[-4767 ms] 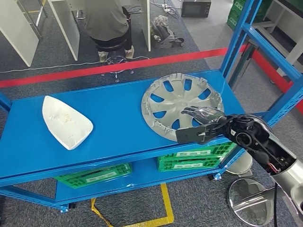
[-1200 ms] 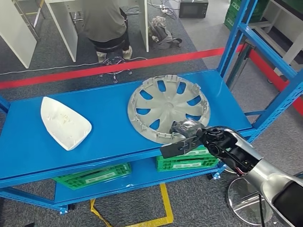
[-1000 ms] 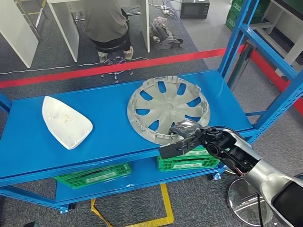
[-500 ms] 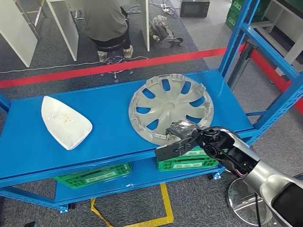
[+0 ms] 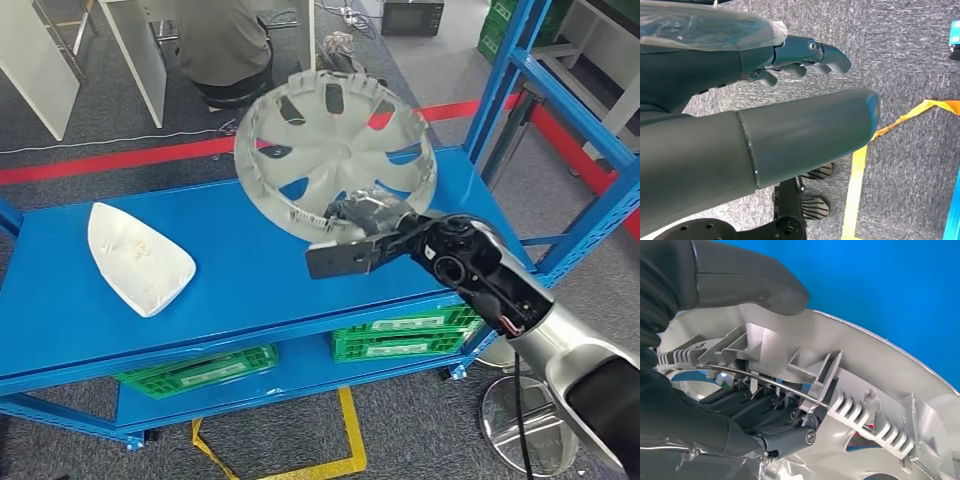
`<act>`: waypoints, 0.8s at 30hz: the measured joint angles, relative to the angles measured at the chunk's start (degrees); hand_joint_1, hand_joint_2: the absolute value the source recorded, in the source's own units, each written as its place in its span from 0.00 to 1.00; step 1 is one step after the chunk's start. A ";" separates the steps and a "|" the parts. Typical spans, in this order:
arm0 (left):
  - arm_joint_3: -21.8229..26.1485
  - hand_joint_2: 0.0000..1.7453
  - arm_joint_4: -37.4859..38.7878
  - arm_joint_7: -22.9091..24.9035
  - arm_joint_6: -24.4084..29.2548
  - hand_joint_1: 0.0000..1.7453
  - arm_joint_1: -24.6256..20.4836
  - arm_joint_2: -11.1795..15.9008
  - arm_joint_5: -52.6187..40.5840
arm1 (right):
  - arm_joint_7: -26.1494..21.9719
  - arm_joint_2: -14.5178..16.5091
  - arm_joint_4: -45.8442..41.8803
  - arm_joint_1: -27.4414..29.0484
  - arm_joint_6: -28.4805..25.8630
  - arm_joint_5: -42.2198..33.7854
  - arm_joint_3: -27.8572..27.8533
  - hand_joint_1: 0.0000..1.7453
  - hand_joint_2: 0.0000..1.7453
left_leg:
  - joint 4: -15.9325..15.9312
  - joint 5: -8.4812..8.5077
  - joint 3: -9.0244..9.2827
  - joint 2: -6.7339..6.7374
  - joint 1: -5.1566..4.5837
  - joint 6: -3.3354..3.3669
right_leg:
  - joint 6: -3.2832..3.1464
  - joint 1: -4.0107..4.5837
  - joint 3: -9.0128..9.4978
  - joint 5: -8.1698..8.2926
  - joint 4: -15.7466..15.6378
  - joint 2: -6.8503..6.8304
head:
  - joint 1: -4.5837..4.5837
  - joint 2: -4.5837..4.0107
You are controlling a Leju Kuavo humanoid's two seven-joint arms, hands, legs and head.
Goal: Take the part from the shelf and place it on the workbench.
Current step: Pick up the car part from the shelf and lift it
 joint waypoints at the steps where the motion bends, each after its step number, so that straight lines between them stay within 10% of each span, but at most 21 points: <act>1: 0.05 0.00 0.00 -0.03 0.01 0.00 0.09 0.00 0.07 | 0.07 0.11 -0.32 -0.70 -0.32 -0.95 -0.77 1.00 1.00 | 0.00 0.00 0.00 0.00 0.00 0.00 | 0.00 0.00 0.00 0.00 0.00 -0.01 | 0.00 0.00; 24: 1.38 0.00 0.00 -1.94 1.29 0.00 1.19 -0.02 0.24 | -0.66 1.92 2.23 -6.90 -11.15 -27.18 -12.78 1.00 1.00 | 0.01 0.00 -0.05 -0.11 0.00 0.00 | 0.00 0.00 -0.01 0.00 -0.01 -0.09 | 0.03 0.00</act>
